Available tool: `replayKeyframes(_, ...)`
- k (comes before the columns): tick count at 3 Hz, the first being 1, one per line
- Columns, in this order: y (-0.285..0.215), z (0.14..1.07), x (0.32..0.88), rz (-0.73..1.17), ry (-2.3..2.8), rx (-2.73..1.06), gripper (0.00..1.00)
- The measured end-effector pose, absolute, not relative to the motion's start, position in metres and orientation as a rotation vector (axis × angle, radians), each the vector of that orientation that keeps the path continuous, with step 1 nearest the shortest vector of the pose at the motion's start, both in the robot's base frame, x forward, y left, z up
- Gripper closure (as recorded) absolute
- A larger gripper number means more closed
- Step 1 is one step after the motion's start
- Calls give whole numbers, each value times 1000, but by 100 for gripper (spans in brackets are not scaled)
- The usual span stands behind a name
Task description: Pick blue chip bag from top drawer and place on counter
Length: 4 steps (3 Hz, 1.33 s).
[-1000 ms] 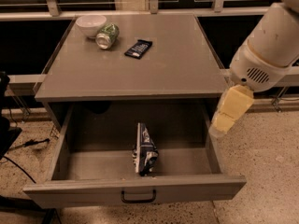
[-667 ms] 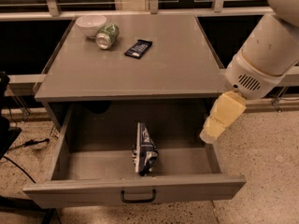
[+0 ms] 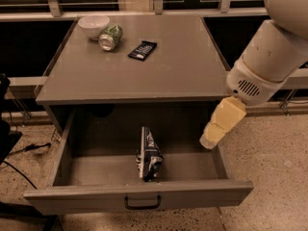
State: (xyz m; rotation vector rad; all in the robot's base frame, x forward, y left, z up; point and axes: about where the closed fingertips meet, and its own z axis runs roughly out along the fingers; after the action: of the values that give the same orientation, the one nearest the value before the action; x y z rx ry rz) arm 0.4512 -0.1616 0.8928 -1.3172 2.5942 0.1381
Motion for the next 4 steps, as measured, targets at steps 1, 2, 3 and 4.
replayKeyframes(1, -150, 875, 448, 166, 2609, -1309, 0)
replayKeyframes(2, -133, 863, 440, 202, 2615, -1296, 0)
replayKeyframes(3, -103, 851, 427, 237, 2614, -1270, 0)
replayKeyframes(4, -87, 843, 424, 250, 2627, -1213, 0)
